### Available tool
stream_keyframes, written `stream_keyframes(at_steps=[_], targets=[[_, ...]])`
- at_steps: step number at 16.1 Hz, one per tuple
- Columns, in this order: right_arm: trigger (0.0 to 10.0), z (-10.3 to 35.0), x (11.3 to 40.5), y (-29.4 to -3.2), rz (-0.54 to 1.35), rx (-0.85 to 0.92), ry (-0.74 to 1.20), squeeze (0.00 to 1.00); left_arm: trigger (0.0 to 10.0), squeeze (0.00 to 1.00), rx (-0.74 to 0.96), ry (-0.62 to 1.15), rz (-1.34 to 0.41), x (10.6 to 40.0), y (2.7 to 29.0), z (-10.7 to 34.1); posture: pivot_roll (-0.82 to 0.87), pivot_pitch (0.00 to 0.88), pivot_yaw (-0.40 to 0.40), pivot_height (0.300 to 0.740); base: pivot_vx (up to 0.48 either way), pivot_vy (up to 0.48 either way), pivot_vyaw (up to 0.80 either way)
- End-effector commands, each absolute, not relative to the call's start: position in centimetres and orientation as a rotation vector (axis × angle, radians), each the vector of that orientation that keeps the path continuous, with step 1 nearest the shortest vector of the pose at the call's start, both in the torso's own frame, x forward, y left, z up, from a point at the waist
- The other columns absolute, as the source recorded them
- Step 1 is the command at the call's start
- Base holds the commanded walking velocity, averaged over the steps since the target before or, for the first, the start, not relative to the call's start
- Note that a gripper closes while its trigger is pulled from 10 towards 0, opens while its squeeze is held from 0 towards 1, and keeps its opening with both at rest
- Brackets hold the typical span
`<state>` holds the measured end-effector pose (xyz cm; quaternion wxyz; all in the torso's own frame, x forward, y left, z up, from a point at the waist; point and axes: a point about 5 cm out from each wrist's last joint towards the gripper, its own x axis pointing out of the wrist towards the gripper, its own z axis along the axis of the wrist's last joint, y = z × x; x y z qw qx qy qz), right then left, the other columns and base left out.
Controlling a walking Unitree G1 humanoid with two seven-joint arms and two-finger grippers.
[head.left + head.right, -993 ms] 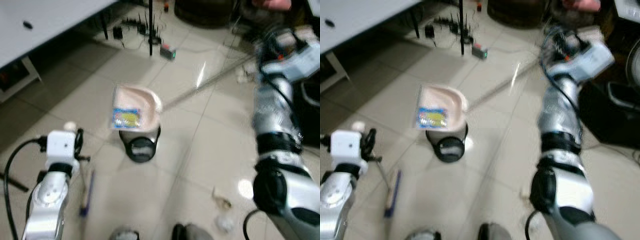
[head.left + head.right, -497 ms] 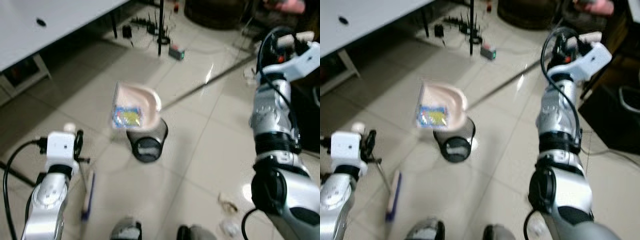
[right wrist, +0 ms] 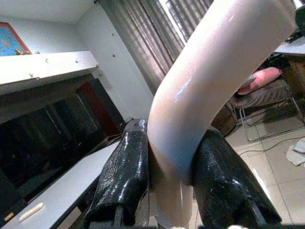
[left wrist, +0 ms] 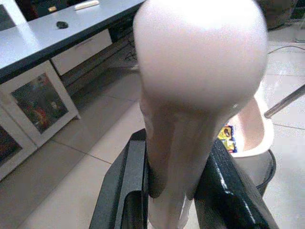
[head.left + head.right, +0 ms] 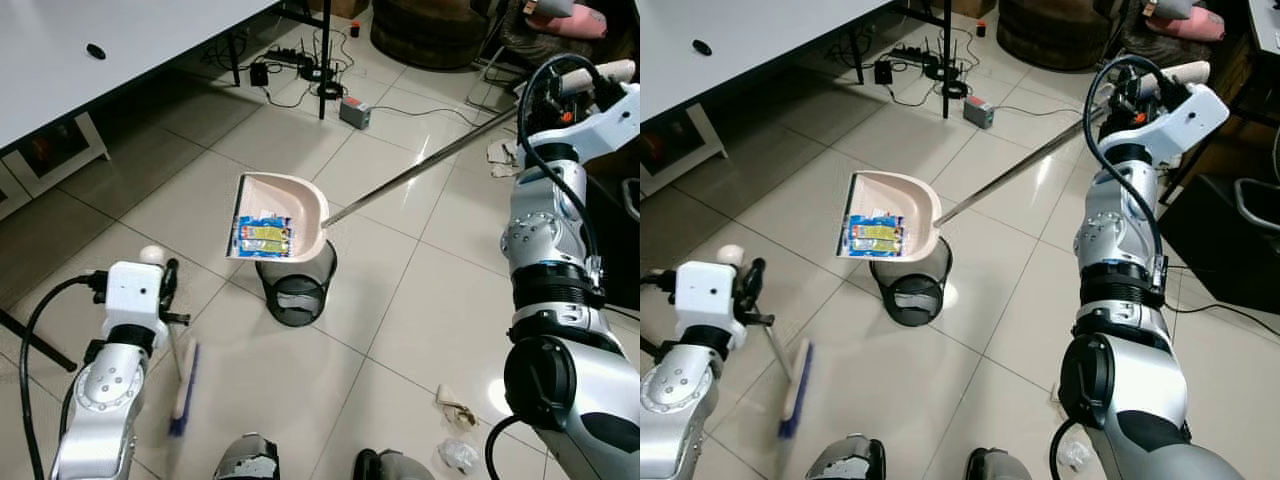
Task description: Sweep floor
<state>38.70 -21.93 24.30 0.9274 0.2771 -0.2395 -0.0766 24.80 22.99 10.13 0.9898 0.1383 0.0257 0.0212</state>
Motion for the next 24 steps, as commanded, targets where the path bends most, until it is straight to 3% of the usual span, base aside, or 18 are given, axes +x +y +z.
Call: stream_keyframes(at_steps=[1, 6, 13, 24], targets=[[10.0, 25.8, 38.2, -22.5, -0.174, 0.568, -0.584, 0.0, 10.0, 0.0, 0.295, 0.028, 0.028, 25.1, 22.8, 10.6, 0.13, 0.14, -0.007, 0.74, 0.0, 0.0, 0.0], [10.0, 26.9, 38.4, -21.5, -0.152, 0.501, -0.646, 0.0, 10.0, 0.0, 0.297, 0.029, 0.034, 25.0, 22.9, 10.6, 0.13, 0.151, -0.014, 0.74, 0.0, 0.0, 0.0], [10.0, 28.0, 38.0, -17.4, 0.018, 0.251, -0.768, 0.0, 10.0, 0.0, 0.302, 0.033, 0.055, 24.5, 23.3, 10.6, 0.14, 0.155, -0.02, 0.74, 0.0, 0.0, 0.0], [10.0, 28.0, 37.3, -16.1, 0.103, 0.179, -0.809, 0.0, 10.0, 0.0, 0.314, 0.036, 0.046, 24.7, 23.5, 10.5, 0.12, 0.145, -0.018, 0.74, 0.0, 0.0, 0.0]])
